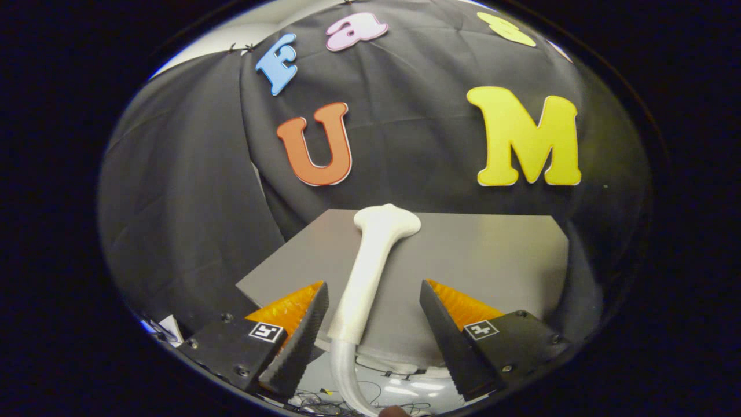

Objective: Iron the clothes twice with a garment steamer, once on the left side and once on the right side.

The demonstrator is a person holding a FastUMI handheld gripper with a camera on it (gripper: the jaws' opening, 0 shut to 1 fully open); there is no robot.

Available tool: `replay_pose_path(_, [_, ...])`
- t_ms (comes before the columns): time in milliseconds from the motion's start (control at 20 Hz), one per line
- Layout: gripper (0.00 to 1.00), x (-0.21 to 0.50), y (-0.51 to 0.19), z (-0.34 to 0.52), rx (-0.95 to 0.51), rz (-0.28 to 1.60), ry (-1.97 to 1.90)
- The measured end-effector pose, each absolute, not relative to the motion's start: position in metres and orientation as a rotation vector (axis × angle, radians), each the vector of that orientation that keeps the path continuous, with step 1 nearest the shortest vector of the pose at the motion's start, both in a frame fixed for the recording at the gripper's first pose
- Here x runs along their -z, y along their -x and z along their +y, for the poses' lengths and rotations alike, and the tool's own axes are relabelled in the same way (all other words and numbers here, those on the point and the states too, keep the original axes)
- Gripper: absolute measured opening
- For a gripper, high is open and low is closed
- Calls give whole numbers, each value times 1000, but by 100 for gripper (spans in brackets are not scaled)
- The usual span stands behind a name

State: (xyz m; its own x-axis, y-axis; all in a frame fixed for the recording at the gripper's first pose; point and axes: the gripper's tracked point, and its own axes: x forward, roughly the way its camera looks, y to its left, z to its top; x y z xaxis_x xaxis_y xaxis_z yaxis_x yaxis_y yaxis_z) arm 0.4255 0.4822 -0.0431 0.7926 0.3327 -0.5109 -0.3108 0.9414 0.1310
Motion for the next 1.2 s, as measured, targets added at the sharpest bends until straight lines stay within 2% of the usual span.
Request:
replay_pose_path(300, [91, 83, -460, 501, -277, 662, 35])
replay_pose_path(550, [85, 82, -463, 510, -289, 598, 117])
replay_pose_path(800, [46, 82, -469, 509, -239, 627, 76])
replay_pose_path(900, [39, 81, -468, 513, -239, 630, 21])
replay_pose_path(1050, [35, 77, -463, 512, -253, 637, -55])
replay_pose_path(1200, [32, 53, -429, 516, -379, 653, -129])
